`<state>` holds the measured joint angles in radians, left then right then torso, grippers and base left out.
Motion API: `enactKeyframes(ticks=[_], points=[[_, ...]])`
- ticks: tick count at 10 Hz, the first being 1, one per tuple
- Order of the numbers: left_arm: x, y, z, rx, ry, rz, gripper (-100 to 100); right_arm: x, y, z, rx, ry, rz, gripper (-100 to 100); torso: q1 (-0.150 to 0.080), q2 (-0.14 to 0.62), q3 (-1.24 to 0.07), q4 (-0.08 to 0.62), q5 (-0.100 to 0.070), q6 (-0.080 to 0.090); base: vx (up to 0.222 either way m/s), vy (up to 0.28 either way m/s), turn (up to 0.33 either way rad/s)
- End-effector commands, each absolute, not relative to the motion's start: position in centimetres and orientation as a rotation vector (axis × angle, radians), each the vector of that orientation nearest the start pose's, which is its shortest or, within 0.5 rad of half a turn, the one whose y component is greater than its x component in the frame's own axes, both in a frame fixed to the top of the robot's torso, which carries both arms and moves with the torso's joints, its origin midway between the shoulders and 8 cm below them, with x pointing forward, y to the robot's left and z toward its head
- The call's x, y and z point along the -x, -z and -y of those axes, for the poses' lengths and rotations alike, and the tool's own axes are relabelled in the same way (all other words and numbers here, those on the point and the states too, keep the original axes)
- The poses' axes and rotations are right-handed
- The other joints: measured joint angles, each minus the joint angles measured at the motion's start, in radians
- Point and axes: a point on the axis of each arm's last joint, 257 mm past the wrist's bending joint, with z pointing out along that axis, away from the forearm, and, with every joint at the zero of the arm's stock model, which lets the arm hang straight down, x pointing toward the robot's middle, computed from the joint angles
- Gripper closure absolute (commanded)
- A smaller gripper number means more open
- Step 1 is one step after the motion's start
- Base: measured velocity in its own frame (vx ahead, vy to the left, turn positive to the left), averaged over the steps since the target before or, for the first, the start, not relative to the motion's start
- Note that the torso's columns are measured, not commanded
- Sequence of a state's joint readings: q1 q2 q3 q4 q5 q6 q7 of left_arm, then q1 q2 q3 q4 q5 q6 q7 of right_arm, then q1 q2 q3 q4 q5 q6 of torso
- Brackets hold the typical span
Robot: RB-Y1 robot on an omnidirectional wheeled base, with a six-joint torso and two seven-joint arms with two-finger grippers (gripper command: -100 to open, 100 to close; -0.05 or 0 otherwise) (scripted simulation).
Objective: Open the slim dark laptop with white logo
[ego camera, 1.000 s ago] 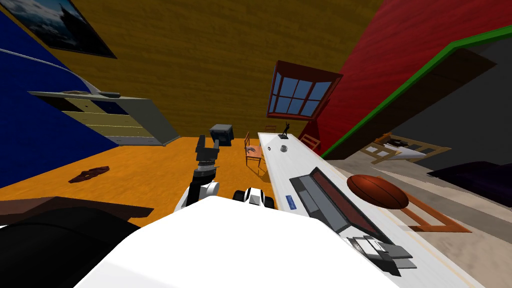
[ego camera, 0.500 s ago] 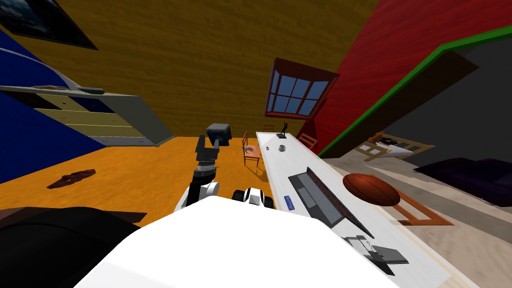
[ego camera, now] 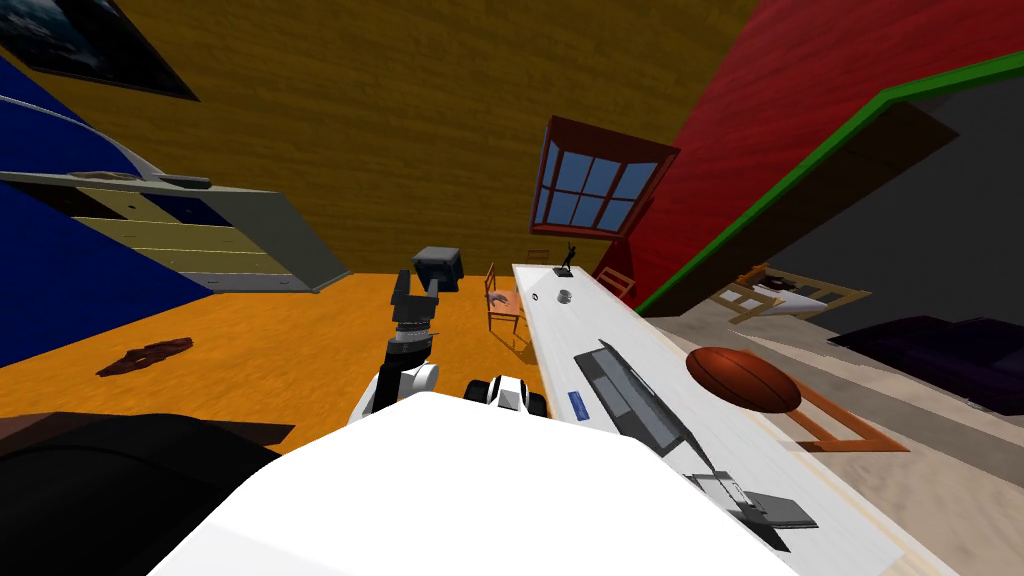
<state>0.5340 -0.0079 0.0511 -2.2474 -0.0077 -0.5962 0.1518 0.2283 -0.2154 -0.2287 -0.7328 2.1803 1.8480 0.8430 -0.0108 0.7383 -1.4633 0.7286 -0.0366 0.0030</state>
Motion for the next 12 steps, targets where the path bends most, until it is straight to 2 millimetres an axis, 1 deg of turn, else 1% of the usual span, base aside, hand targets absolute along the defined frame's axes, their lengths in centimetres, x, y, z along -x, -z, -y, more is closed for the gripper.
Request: enactKeyframes(ticks=[1,2,3,4,5,6,9,11,12], points=[[-32.8,-1.8,-29.7,0.676,1.384,-0.547,0,-9.3,25.1,53.8,0.473,3.064,-1.293,100,-0.002,-0.002,-0.001,0.001,0.0,-0.001,0.015,-0.005,-0.05],[-32.8,-1.8,-29.7,0.676,1.383,-0.547,0,-10.1,23.5,52.8,0.423,3.084,-1.189,100,0.001,-0.002,-0.002,0.001,0.001,-0.001,0.041,-0.012,-0.136],[-32.8,-1.8,-29.7,0.676,1.383,-0.547,0,-10.1,23.5,52.8,0.424,3.084,-1.187,100,-0.006,-0.005,-0.001,0.001,0.002,-0.002,0.03,-0.009,-0.098],[-32.8,-1.8,-29.7,0.676,1.383,-0.547,0,-11.0,21.1,56.1,0.382,3.111,-1.132,-100,-0.007,-0.004,-0.003,0.002,0.006,-0.003,-0.011,0.11,-0.04],[-32.8,-1.8,-29.7,0.677,1.384,-0.547,0,-11.0,21.0,56.2,0.383,3.111,-1.131,-100,-0.009,-0.005,-0.003,0.005,0.015,-0.005,-0.03,0.137,0.003],[-32.8,-1.8,-29.7,0.676,1.384,-0.547,0,-11.0,21.0,56.2,0.384,3.111,-1.131,-100,-0.006,-0.003,-0.007,0.007,0.022,-0.004,-0.021,0.05,0.005],[-32.8,-1.8,-29.7,0.676,1.384,-0.547,0,-12.2,18.8,59.7,0.383,3.119,-1.108,-100,0.007,-0.001,-0.012,0.009,0.034,-0.003,-0.032,0.081,-0.012],[-32.8,-1.8,-29.7,0.676,1.384,-0.547,0,-13.0,17.1,62.0,0.382,3.123,-1.091,-100,0.014,-0.001,-0.013,0.009,0.037,-0.003,-0.027,0.132,-0.013],[-32.8,-1.8,-29.7,0.676,1.384,-0.547,0,-13.5,16.2,63.0,0.382,3.124,-1.082,-100,0.013,-0.001,-0.013,0.009,0.037,-0.003,-0.016,0.144,-0.014]])
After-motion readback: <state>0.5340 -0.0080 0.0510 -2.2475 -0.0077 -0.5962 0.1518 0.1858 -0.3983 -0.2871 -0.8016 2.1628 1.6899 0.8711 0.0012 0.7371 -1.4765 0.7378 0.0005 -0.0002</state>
